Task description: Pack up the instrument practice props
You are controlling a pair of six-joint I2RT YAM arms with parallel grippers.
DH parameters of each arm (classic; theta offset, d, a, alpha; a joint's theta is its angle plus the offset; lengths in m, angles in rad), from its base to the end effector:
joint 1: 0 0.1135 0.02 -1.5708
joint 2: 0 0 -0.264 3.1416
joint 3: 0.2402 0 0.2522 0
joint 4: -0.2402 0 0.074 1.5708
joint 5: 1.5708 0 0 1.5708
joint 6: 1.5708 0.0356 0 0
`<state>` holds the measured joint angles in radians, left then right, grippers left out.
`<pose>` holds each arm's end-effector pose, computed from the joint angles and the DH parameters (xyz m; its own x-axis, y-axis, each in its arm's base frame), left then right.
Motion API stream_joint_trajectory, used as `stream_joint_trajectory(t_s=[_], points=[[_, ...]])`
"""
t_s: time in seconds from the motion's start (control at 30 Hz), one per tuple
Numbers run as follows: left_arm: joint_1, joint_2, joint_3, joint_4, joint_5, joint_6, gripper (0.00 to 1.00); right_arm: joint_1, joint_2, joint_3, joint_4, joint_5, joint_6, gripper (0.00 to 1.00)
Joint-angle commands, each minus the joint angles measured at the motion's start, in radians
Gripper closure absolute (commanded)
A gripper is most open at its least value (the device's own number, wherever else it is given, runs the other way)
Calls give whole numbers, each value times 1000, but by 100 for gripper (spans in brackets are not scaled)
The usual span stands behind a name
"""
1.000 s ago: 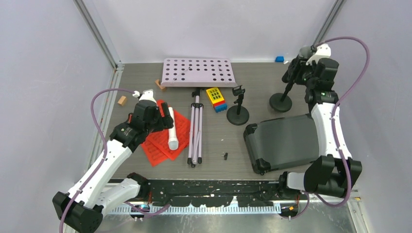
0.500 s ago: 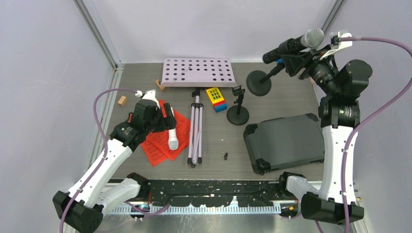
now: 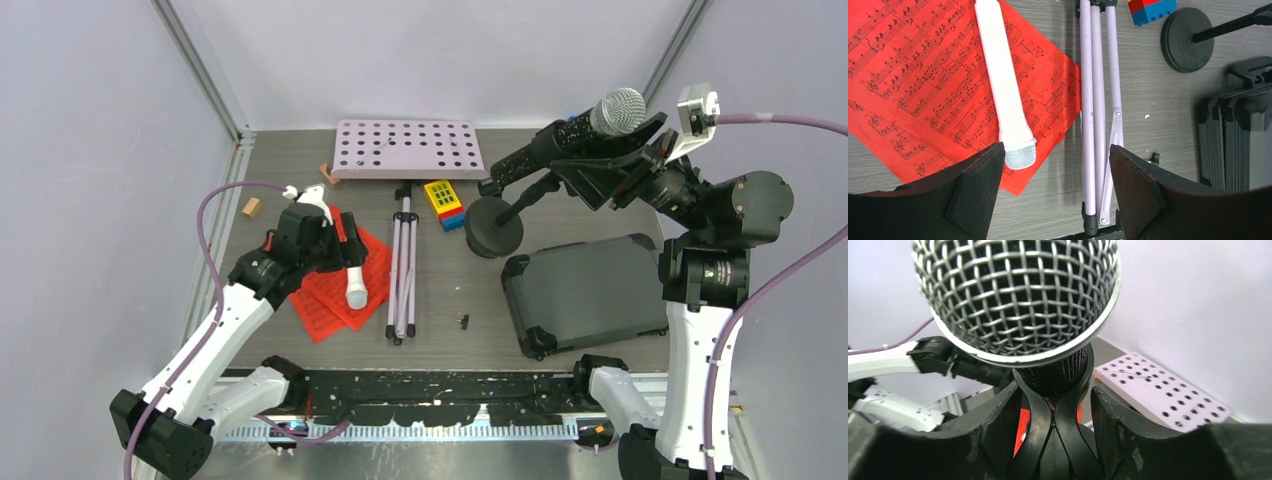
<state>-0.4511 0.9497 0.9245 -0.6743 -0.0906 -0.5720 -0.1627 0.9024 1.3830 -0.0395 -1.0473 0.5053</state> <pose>0.1783 -0.0828 0.3115 -0.6885 -0.2655 -0.6749 -0.0010 0.9309 -0.3652 0.1322 0.0095 0.5263 0.0337 0.2397 -0.9703 -0.8093 0.5761 0.1142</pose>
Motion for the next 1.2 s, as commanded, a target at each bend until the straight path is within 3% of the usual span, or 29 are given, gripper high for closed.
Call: stream_joint_trajectory(t_s=[0.0, 0.1, 0.2, 0.33, 0.63, 0.83, 1.17], points=[[3, -8, 39, 30, 20, -11, 21, 41, -2, -44, 248, -21, 168, 97], [3, -4, 59, 36, 41, -15, 21, 141, 10, -52, 137, 24, 78, 97], [3, 4, 93, 35, 55, -18, 21, 350, 31, -41, -73, 130, -132, 97], [3, 1, 126, 25, 57, -15, 20, 546, 98, -46, -171, 248, -282, 98], [3, -61, 138, -6, 25, 7, 18, 765, 183, -95, -319, 564, -550, 100], [3, -75, 138, 20, 45, 15, 18, 807, 195, -248, -187, 698, -609, 99], [3, -73, 141, 20, 62, 25, 17, 808, 298, -378, 124, 697, -613, 100]])
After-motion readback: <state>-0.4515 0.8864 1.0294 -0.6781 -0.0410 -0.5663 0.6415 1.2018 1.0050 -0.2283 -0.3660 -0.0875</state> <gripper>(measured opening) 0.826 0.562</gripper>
